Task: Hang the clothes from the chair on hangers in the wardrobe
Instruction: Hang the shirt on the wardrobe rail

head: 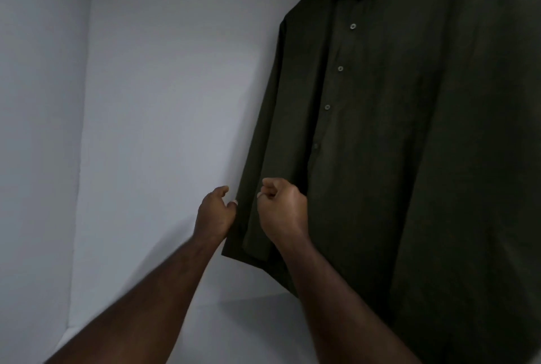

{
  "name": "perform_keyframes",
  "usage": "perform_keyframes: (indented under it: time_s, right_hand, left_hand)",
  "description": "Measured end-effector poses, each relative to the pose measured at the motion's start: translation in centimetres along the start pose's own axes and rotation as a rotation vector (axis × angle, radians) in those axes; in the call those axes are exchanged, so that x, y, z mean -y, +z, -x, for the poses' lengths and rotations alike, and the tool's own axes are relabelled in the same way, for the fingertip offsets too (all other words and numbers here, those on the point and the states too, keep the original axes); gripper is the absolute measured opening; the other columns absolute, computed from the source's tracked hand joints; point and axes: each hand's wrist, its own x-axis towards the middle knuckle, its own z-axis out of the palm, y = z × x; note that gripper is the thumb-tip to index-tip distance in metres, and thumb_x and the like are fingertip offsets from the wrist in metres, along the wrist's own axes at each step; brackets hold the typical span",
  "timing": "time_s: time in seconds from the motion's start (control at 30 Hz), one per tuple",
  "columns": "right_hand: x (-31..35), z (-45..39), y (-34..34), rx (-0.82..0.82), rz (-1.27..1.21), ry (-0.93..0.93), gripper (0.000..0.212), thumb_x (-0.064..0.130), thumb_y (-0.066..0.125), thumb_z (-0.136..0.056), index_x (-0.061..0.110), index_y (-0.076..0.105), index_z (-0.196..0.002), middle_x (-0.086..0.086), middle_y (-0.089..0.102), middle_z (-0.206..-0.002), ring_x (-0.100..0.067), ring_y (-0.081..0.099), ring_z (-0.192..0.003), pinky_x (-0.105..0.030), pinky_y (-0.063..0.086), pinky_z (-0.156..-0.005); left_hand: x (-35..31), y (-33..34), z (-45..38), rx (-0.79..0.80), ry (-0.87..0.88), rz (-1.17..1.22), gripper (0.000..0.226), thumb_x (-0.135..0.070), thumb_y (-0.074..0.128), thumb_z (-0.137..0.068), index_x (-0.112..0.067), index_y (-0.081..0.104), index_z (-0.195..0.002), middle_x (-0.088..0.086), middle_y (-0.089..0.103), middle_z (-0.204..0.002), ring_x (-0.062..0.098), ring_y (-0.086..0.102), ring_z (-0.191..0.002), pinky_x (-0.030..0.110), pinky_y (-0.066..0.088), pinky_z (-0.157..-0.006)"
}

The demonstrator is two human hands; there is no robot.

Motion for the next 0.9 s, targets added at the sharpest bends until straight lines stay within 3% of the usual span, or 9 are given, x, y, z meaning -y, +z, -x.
perform_keyframes:
  time_s: [0.17,0.37,0.53,0.67,0.83,0.9]
  right_hand:
    - [-1.1,-2.2,5.2,0.063,-0.138,0.131,0.041,0.009,0.056,-0.099,0.017,0.055,-0.139,0.003,0.06,-0.137,-0.011,0.057,-0.125,-0.027,0.048,-0.104]
    - [-2.7,-4.6,7.6,0.124,-0.231,0.219,0.047,0.002,0.05,-0.099,0.018,0.05,-0.143,0.002,0.055,-0.143,-0.013,0.052,-0.131,-0.032,0.045,-0.109]
    - [-4.3,-6.0,7.5,0.108,-0.293,0.246,0.046,0.002,0.052,-0.099,0.015,0.051,-0.143,0.001,0.058,-0.141,-0.012,0.053,-0.129,-0.031,0.044,-0.11]
    - [-5.0,-6.6,7.4,0.106,-0.334,0.255,0.046,0.0,0.053,-0.097,0.013,0.053,-0.14,-0.001,0.061,-0.136,-0.011,0.057,-0.123,-0.032,0.046,-0.109]
    - [-4.4,-6.3,7.6,0.125,-0.384,0.271,0.045,0.005,0.059,-0.095,0.014,0.055,-0.139,0.002,0.063,-0.132,-0.011,0.058,-0.119,-0.033,0.047,-0.107]
    - [-3.8,-5.8,7.9,0.149,-0.421,0.279,0.045,0.007,0.061,-0.095,0.013,0.054,-0.139,0.002,0.063,-0.132,-0.011,0.058,-0.119,-0.033,0.047,-0.107]
  left_hand:
    - [1.7,1.1,-2.7,0.086,-0.029,0.013,0.054,-0.021,0.058,-0.101,-0.01,0.039,-0.151,0.011,0.044,-0.154,0.029,0.045,-0.139,0.04,0.037,-0.113]
    - [2.5,3.3,-5.1,0.18,-0.05,0.056,0.059,-0.021,0.059,-0.1,-0.008,0.036,-0.152,0.014,0.045,-0.152,0.03,0.047,-0.137,0.04,0.04,-0.112]
    - [2.9,4.9,-6.8,0.171,-0.05,0.035,0.043,-0.024,0.06,-0.099,-0.009,0.052,-0.138,0.012,0.063,-0.129,0.026,0.062,-0.11,0.03,0.048,-0.086]
    - [3.7,3.8,-7.4,0.026,-0.053,0.105,0.012,-0.022,0.062,-0.096,-0.017,0.069,-0.106,0.004,0.071,-0.095,0.016,0.066,-0.078,0.025,0.049,-0.062]
    - [4.2,-1.4,-6.9,-0.036,-0.11,0.282,0.004,-0.02,0.069,-0.092,-0.02,0.071,-0.095,0.004,0.074,-0.089,0.024,0.071,-0.084,0.044,0.06,-0.077]
    - [4.0,-3.8,-6.5,-0.029,-0.103,0.297,0.004,-0.017,0.07,-0.091,-0.019,0.072,-0.093,0.004,0.075,-0.088,0.025,0.072,-0.084,0.045,0.061,-0.08]
